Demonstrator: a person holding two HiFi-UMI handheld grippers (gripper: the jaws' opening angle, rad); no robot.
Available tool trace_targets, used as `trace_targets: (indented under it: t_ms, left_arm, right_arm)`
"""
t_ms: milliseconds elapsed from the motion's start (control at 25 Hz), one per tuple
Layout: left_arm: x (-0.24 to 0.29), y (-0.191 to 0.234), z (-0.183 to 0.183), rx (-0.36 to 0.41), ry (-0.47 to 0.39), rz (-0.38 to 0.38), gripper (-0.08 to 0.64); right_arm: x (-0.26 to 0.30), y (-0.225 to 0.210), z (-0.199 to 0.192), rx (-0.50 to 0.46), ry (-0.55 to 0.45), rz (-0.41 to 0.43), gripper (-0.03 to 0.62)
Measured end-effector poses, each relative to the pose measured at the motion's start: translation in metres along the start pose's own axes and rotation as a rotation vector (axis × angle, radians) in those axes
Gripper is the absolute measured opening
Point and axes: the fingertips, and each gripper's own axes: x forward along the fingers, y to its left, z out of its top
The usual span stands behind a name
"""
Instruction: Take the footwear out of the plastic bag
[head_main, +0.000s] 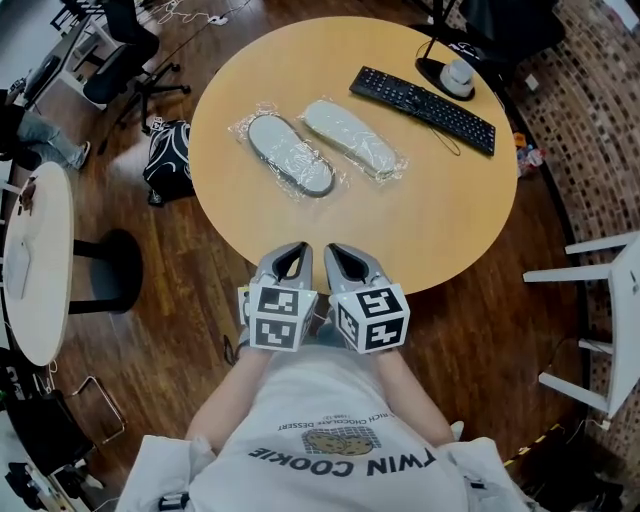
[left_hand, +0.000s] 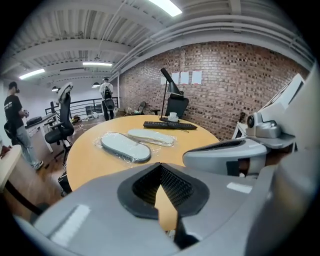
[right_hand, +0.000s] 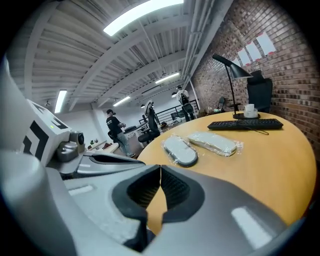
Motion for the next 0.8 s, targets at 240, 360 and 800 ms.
trace_targets:
  t_ms: [240,360,800]
  left_arm:
    - [0.017,0.02,0.014,0.039,0.013,-0.005,0.005]
    - [0.031,0.033,0.027,0.061,0.021,-0.027,0.005]
    - [0.109,0.112,0.058,0.205,0.08,-0.14,0.005]
  right_arm:
    - [0.022,-0.012,0.007,0.087,0.006,0.031,0.002]
    - [0.038,-0.021,0.018,0.125,-0.001,0.022,0.005]
    - [0.115,-0.056,0.031,0.288,0.031,-0.05,0.03]
